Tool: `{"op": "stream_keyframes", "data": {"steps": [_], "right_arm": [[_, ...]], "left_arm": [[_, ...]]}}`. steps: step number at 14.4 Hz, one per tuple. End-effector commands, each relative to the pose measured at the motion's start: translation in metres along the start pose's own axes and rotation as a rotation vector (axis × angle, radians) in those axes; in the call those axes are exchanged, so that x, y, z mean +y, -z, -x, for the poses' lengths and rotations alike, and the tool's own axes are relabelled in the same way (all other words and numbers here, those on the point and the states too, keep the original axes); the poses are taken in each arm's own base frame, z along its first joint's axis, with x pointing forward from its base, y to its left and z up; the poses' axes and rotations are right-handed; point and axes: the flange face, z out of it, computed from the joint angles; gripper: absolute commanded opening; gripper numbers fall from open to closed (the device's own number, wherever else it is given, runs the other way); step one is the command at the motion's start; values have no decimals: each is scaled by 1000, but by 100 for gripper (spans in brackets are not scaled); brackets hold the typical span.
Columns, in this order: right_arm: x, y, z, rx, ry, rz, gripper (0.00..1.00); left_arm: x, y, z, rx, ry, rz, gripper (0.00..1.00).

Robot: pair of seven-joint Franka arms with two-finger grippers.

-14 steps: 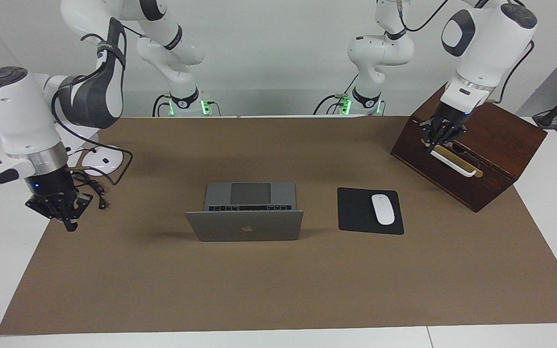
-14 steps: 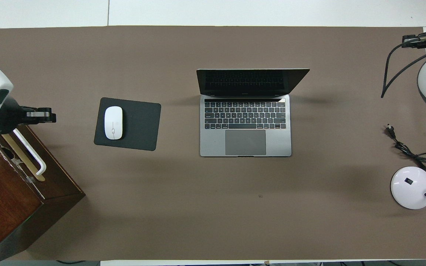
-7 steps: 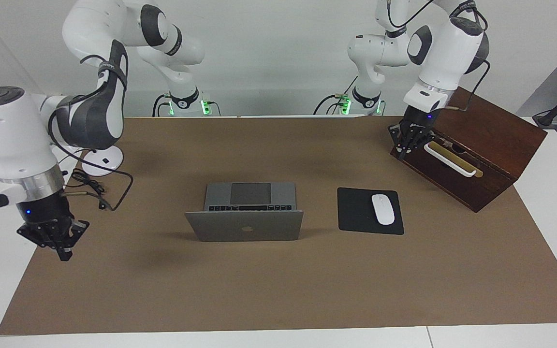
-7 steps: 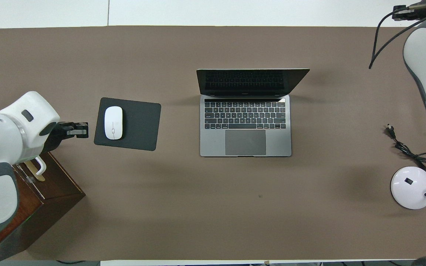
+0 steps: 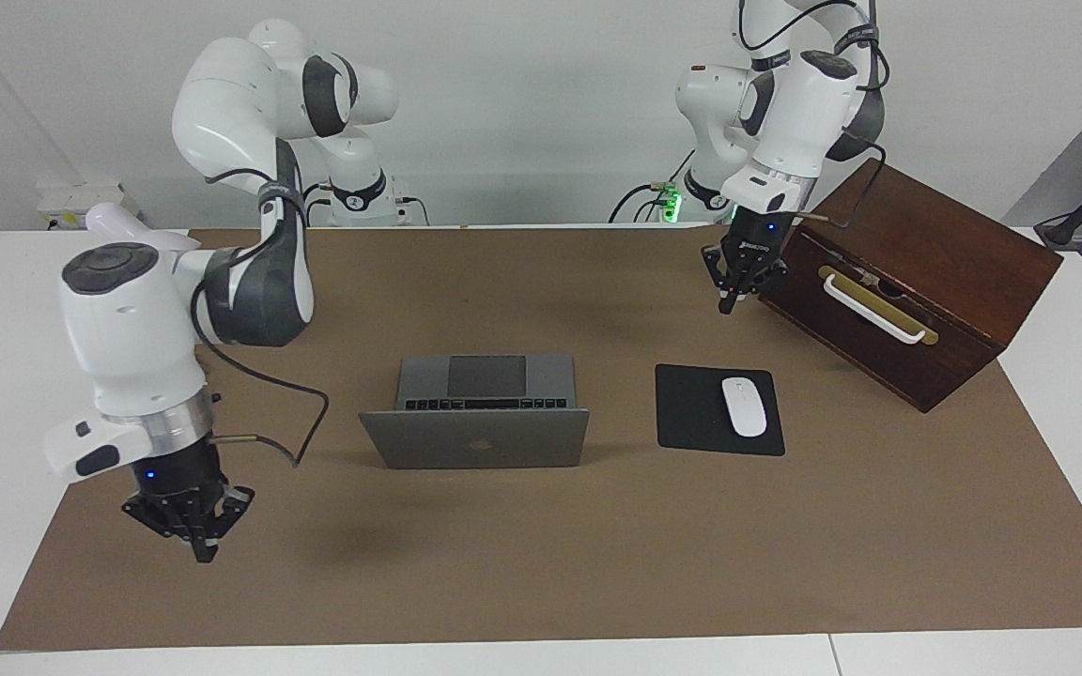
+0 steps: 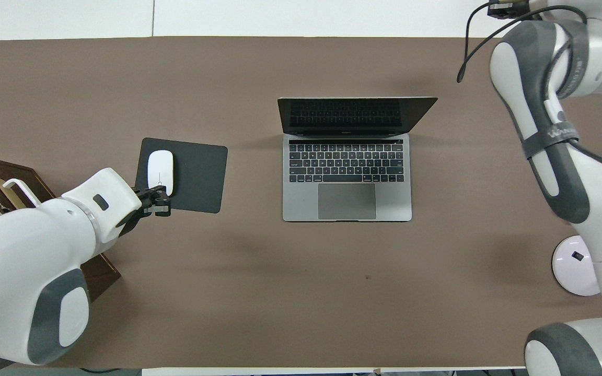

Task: Close laptop with both arms
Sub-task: 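Move the left gripper toward the laptop front while the right gripper reaches the screen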

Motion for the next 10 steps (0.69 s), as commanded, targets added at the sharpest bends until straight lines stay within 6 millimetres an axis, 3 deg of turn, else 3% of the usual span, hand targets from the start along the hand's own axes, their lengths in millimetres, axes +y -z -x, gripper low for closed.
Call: {"op": "stream_keyframes", "data": {"steps": [1,4,5,10], "right_arm": [[-33,-7,-1,16,2,8,0],[-53,-6,6,-27,27,3,0],[-69,-4,8,-29,46,-2,0],[-113,4,18,-39,143,24,0]], "left_arm": [[27,-13,26,61,24,42,0],[54,-29,35,101,14,70,0],[63,-35,37,108,8,78,0],[102,-89,51,169,-28,107,0]]}}
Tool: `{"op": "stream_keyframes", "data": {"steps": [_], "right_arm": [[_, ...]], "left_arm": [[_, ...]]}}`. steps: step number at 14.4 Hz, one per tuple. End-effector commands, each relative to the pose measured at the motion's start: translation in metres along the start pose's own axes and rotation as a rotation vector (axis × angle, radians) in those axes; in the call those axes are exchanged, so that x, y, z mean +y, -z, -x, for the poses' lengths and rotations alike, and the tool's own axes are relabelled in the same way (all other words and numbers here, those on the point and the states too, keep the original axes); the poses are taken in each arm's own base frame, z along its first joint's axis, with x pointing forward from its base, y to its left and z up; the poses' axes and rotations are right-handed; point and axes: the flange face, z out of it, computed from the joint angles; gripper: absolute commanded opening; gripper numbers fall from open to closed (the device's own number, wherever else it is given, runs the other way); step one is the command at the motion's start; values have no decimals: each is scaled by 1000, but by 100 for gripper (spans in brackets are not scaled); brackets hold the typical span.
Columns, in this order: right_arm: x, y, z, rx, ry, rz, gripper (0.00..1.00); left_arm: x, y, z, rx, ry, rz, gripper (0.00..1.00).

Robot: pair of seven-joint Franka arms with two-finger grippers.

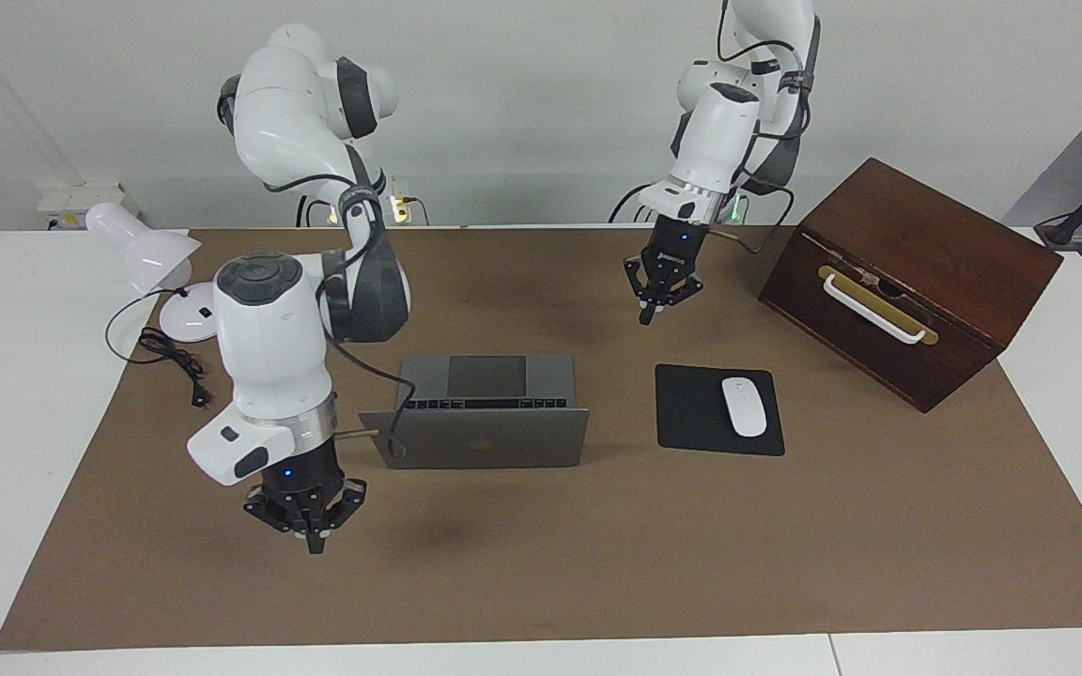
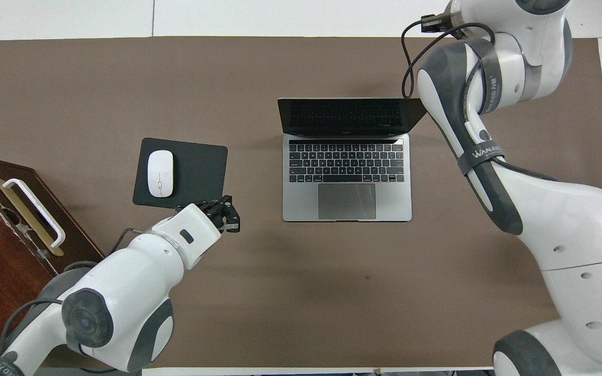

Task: Close laptop with both arms
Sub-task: 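Move the left gripper toward the laptop front while the right gripper reaches the screen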

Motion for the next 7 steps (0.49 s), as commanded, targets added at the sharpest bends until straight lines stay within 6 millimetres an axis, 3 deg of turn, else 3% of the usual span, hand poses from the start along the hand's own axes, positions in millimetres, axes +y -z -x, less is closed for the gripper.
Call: {"op": "stream_keyframes", "data": {"steps": [1,4,7], "right_arm": [[-24,7,0,-5,26,8,0],[-55,14,4,-14,61,-4,0],[-66,18,2,15,62,-34,0]], "left_arm": [[20,-32,16,45,-4,28,0],[35,-45,25,68,-34,47,0],[45,-53,30,72,-55,56,0]]}}
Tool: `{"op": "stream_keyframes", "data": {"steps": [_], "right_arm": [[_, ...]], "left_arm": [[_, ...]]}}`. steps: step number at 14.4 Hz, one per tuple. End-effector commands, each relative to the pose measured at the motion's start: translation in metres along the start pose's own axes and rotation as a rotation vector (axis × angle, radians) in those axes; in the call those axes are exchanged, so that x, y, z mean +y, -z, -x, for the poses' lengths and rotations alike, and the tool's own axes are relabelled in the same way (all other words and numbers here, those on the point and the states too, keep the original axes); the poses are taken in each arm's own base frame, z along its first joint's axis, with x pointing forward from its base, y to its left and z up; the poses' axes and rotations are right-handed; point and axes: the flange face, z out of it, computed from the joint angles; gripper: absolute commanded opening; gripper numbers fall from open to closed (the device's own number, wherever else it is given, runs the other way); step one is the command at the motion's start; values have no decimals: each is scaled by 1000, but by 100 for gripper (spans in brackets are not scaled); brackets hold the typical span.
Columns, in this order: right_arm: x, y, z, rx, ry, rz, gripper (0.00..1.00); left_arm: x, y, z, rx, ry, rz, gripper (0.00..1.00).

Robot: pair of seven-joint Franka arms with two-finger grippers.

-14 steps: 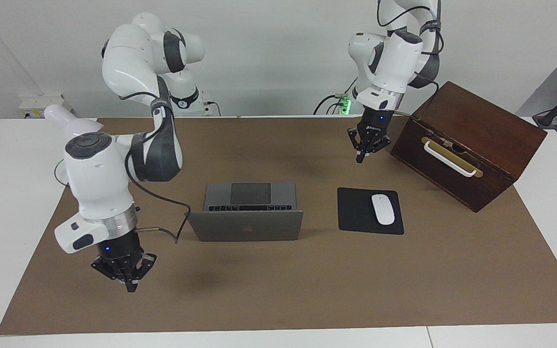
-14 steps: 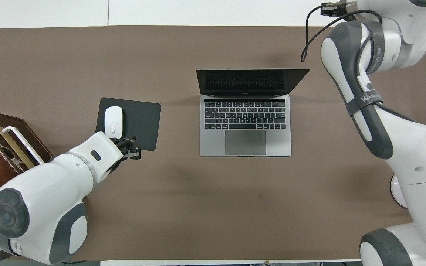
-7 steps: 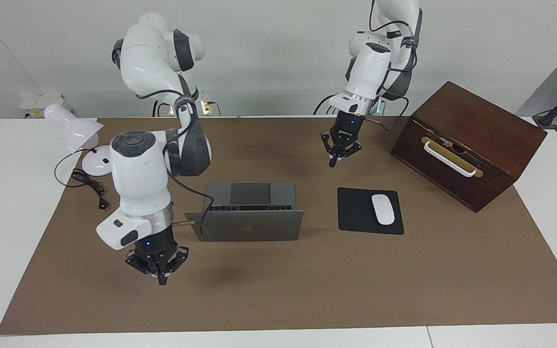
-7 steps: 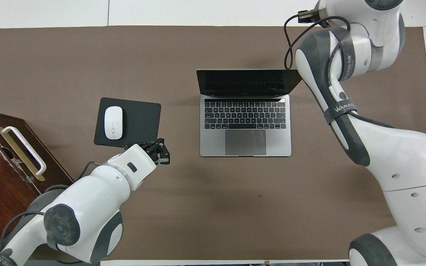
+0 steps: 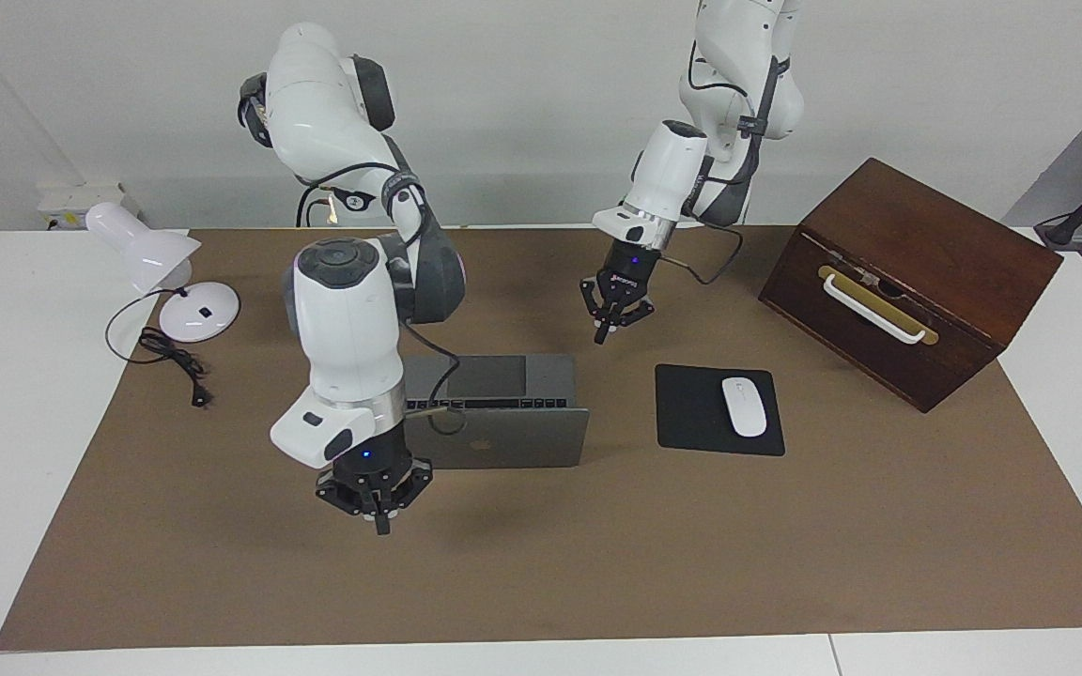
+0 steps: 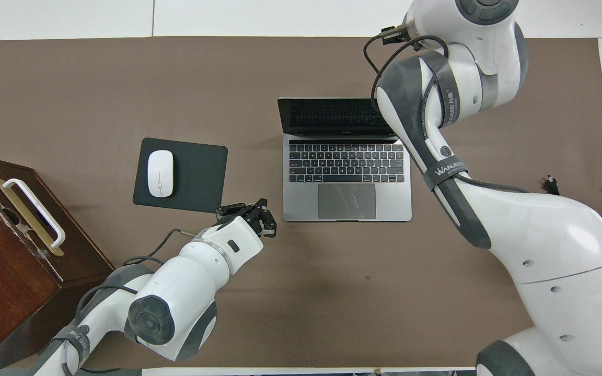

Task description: Close laptop with both arms

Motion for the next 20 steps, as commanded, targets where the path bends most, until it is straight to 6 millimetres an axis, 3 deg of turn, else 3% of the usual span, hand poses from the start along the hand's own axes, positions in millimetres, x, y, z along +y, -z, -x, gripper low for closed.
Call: {"op": "stream_keyframes", "data": {"steps": [1,4,8,15,20], "right_arm": [[-8,4,-2,8,-6,-9,0],[-33,17,3,-24,20,-18,0],[-50,16,12,-97,-14,-75,0],[-32,22,22,-213,-139,-75,0],[-33,32,23,-228,-171,-85,0]], "left_arm": [[11,-10,4,21,-11,15,0],[19,-26,9,33,-33,22,0],[26,-41,13,28,-64,24,0],[27,-74,32,42,-131,20,0],[25,-93,47,59,-143,19,0]]}}
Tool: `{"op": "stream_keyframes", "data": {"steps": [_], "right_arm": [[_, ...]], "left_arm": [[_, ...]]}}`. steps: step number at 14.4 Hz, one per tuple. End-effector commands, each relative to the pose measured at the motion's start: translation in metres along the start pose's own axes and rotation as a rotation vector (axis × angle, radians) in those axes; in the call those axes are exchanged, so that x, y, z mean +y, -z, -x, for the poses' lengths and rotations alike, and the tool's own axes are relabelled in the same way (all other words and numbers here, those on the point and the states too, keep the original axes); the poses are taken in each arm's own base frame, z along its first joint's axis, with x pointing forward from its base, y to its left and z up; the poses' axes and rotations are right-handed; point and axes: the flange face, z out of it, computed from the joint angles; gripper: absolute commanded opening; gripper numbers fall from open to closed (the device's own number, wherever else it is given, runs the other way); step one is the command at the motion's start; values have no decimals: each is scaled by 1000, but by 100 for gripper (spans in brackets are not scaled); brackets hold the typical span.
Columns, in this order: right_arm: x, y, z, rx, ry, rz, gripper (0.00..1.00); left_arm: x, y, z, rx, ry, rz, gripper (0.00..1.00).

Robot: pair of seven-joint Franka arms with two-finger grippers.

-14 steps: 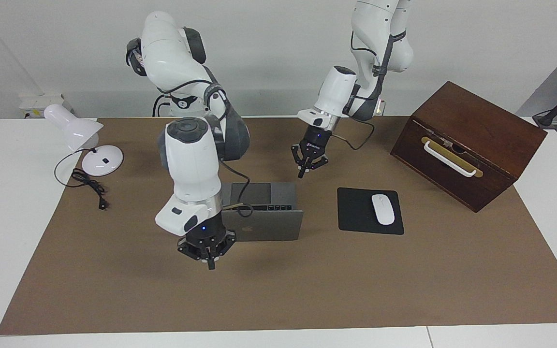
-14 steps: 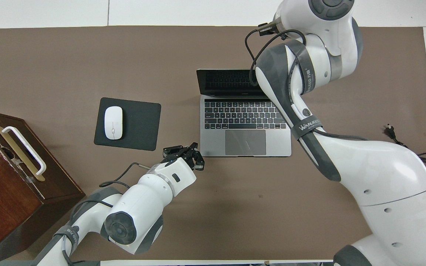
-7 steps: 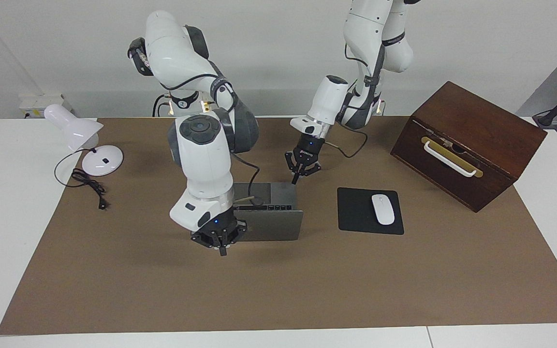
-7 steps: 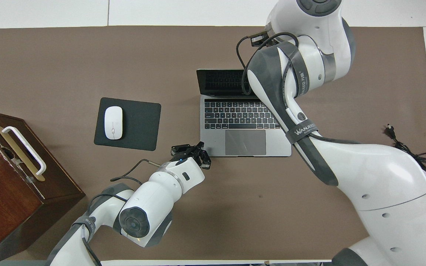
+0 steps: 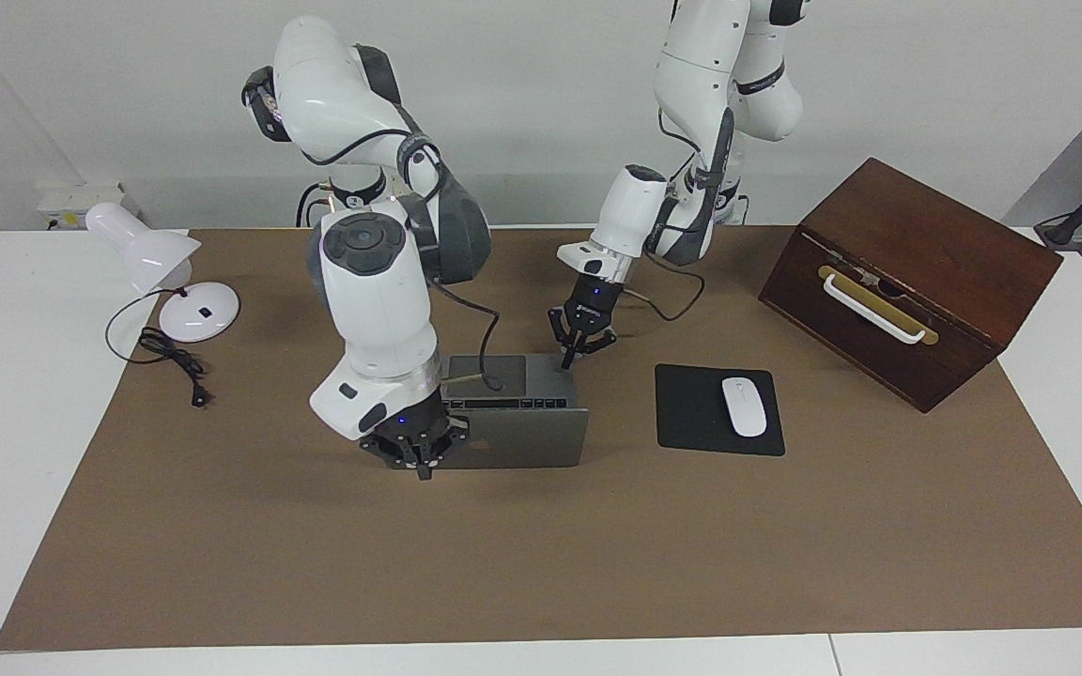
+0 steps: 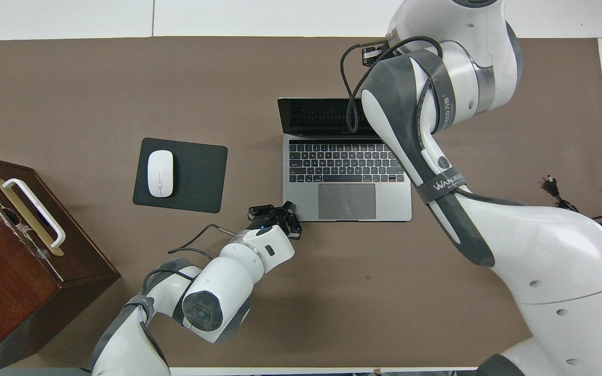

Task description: Close laptop with both arms

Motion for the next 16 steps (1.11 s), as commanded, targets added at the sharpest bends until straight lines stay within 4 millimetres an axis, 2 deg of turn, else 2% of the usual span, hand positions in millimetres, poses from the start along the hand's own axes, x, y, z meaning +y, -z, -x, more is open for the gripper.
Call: {"op": "stream_keyframes", "data": {"steps": [1,4,6,11,16], "right_arm": [[0,3,5,-41,-46,-13,0],[3,4,5,-45,-57,-21,0],[14,3,3,-51,-76,-33,0],[15,0,4,-79,-99,-87,0],[27,-4,7,-117,-146,-141,0]], "left_arm": [[4,-9,1,15,-26,1,0],[5,-9,3,12,-53,2,0],[-2,-10,8,2,-118,-9,0],[-12,-16,17,-21,-216,-23,0],[-22,-24,24,-24,-226,-37,0]]}}
